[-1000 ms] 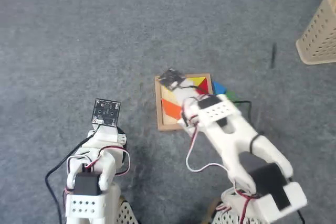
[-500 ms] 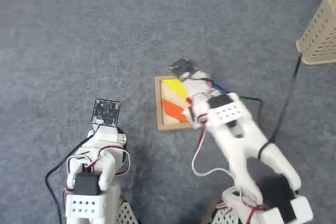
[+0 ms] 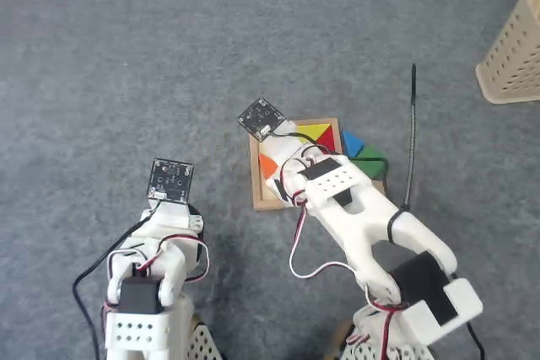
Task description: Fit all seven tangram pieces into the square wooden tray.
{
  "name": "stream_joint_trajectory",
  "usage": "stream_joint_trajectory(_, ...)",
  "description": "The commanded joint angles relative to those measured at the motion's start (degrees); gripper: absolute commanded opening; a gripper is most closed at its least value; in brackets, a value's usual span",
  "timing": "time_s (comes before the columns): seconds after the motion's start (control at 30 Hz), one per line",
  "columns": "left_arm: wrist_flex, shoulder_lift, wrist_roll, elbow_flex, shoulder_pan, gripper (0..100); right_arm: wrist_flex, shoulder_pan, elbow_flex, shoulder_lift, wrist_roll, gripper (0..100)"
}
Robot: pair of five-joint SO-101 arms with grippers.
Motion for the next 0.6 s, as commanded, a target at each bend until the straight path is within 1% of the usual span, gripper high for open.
stream_joint_trajectory(0.0,0.26,-0.18,0.53,-0.31,-0.26,1,2.86,3.38,-2.02,-0.13,-0.35,0.7)
stream_joint_trajectory(0.13,0.26,-0.18,0.53,-0.31,-0.26,1,4.18,8.48,-1.67,-0.66,0.35,0.7)
stream_joint_trajectory(0.23,0.26,-0.18,0.53,-0.31,-0.26,1,5.05,11.21,-0.35,-0.66,5.01,0.7)
stream_joint_trajectory(0.33,0.26,-0.18,0.53,-0.31,-0.26,1,5.05,13.85,1.67,-0.75,7.65,0.7)
stream_joint_trajectory(0.57,0.26,-0.18,0.53,-0.31,-0.26,1,4.97,17.63,6.33,-8.31,9.32,0.7)
